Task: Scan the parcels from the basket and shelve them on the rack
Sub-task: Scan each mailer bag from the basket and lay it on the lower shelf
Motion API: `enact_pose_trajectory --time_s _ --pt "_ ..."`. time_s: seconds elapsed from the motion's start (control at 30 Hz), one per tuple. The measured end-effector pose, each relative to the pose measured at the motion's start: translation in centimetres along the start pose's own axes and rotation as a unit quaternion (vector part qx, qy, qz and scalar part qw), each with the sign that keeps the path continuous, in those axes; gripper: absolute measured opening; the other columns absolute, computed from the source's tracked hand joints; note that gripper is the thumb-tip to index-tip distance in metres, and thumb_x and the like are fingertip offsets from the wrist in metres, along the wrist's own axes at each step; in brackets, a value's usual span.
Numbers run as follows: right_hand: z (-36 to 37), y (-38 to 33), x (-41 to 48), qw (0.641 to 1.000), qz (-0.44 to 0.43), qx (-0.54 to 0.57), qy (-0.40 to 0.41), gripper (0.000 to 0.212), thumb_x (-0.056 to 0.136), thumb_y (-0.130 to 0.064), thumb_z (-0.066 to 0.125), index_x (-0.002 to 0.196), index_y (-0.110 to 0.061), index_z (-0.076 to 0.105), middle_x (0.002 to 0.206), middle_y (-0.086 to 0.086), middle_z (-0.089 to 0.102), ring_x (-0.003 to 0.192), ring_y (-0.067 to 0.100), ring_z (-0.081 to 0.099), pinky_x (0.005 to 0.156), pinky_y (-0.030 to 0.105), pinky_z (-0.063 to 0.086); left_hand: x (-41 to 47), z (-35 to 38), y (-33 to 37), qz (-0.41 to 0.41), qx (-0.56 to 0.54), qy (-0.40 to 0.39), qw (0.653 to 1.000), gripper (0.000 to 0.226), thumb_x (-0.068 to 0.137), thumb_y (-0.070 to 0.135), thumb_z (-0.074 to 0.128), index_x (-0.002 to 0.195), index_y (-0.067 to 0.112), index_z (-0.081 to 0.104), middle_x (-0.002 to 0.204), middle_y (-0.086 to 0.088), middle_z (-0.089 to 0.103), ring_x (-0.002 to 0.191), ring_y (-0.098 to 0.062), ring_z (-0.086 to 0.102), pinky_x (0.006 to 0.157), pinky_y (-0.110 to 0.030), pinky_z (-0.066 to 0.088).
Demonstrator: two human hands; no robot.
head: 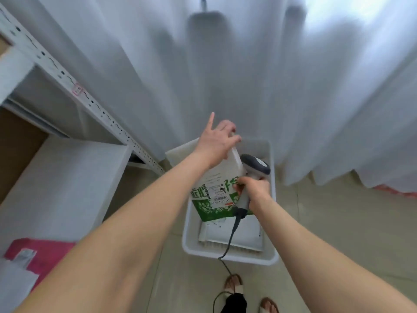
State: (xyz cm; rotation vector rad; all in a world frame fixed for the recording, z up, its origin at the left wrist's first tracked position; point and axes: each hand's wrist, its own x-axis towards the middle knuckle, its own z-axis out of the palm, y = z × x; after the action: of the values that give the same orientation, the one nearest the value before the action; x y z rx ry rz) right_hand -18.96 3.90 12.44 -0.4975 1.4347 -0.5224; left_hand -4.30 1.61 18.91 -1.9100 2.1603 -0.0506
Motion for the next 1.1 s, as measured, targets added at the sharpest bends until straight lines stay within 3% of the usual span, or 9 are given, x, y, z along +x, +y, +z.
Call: enact_pose_trajectory --time_s 0.1,0.23,0.47,0.53,0.6,0.73,0.8,0.93,1.1 --pt "0.7 -1.4 -3.9 0.997 0.02 0.066 -0.027 0.035 0.085 0.006 0.064 0.117 0.005 0.05 0.091 0.022 0.067 0.054 0.018 0.064 0.068 0.037 0.06 -3.5 -3.1 -1.1 -0.124 -0.079 0.106 0.983 0.09 0.082 0.027 0.07 0.152 0.024 0.014 0.153 -0.01 0.018 0.143 -0.025 0.018 0.118 -0.045 0.006" --pt "0.3 -1.8 -8.5 0.995 0.019 0.081 -0.063 0.043 0.083 0.004 0.065 0.124 0.007 0.052 0.091 0.022 0.068 0.058 0.018 0.063 0.055 0.028 0.054 -9.8 -5.8 -1.4 -0.312 -0.239 0.186 0.901 0.096 0.08 0.037 0.072 0.152 0.015 0.012 0.15 -0.011 0.023 0.137 -0.024 0.029 0.115 -0.036 0.026" --pt "-4.2 -1.5 -16.6 0.987 0.013 0.099 -0.123 0.044 0.082 -0.001 0.065 0.125 0.0 0.057 0.083 0.012 0.067 0.06 0.017 0.062 0.048 0.026 0.049 -22.0 -8.0 2.5 -0.522 -0.483 0.213 0.67 0.116 0.063 0.04 0.085 0.15 0.018 0.012 0.148 -0.013 0.03 0.134 -0.03 0.035 0.107 -0.049 0.037" --pt "-6.1 -1.3 -19.1 0.985 0.014 0.103 -0.14 0.043 0.084 -0.004 0.064 0.127 -0.003 0.056 0.079 0.008 0.066 0.058 0.015 0.062 0.042 0.022 0.047 -25.4 -8.0 4.5 -0.504 -0.619 0.188 0.572 0.102 0.067 0.028 0.085 0.146 0.013 0.023 0.138 -0.013 0.047 0.12 -0.028 0.053 0.097 -0.047 0.047" --pt "-7.9 -1.0 -21.3 0.981 0.014 0.112 -0.156 0.036 0.085 -0.005 0.062 0.121 -0.007 0.057 0.076 0.007 0.066 0.054 0.013 0.063 0.039 0.02 0.046 -28.8 -8.1 6.6 -0.463 -0.705 0.134 0.52 0.069 0.071 0.021 0.081 0.13 0.012 0.046 0.119 -0.009 0.065 0.096 -0.019 0.066 0.074 -0.037 0.055" --pt "-10.1 -0.5 -25.2 0.978 -0.003 0.11 -0.177 0.022 0.086 -0.004 0.061 0.108 -0.006 0.057 0.068 0.005 0.064 0.048 0.011 0.061 0.042 0.02 0.047 -33.8 -9.3 9.9 -0.411 -0.771 0.063 0.483 0.044 0.072 0.019 0.079 0.113 0.013 0.063 0.107 -0.008 0.072 0.097 -0.024 0.069 0.078 -0.037 0.054" --pt "-10.7 0.0 -27.0 0.978 -0.011 0.098 -0.186 0.026 0.086 -0.003 0.062 0.111 -0.003 0.058 0.07 0.007 0.066 0.05 0.012 0.063 0.047 0.023 0.051 -35.7 -10.4 11.0 -0.399 -0.783 0.083 0.471 0.036 0.074 0.011 0.078 0.108 0.011 0.065 0.103 -0.009 0.073 0.095 -0.025 0.07 0.079 -0.038 0.055" --pt "-10.7 0.9 -30.4 0.977 -0.045 0.056 -0.2 0.021 0.085 -0.003 0.067 0.104 -0.003 0.058 0.081 0.014 0.072 0.055 0.016 0.069 0.049 0.025 0.054 -38.8 -12.1 11.9 -0.427 -0.769 0.159 0.448 0.021 0.078 0.001 0.072 0.097 0.008 0.065 0.091 -0.005 0.074 0.076 -0.018 0.071 0.06 -0.028 0.055" --pt "-9.5 2.8 -33.3 0.977 -0.073 0.023 -0.2 0.017 0.085 -0.002 0.066 0.095 -0.008 0.054 0.079 0.013 0.069 0.056 0.018 0.067 0.046 0.023 0.053 -42.9 -12.4 11.4 -0.483 -0.734 0.193 0.437 0.016 0.081 0.005 0.072 0.094 0.009 0.065 0.088 -0.005 0.073 0.075 -0.018 0.07 0.061 -0.029 0.054"
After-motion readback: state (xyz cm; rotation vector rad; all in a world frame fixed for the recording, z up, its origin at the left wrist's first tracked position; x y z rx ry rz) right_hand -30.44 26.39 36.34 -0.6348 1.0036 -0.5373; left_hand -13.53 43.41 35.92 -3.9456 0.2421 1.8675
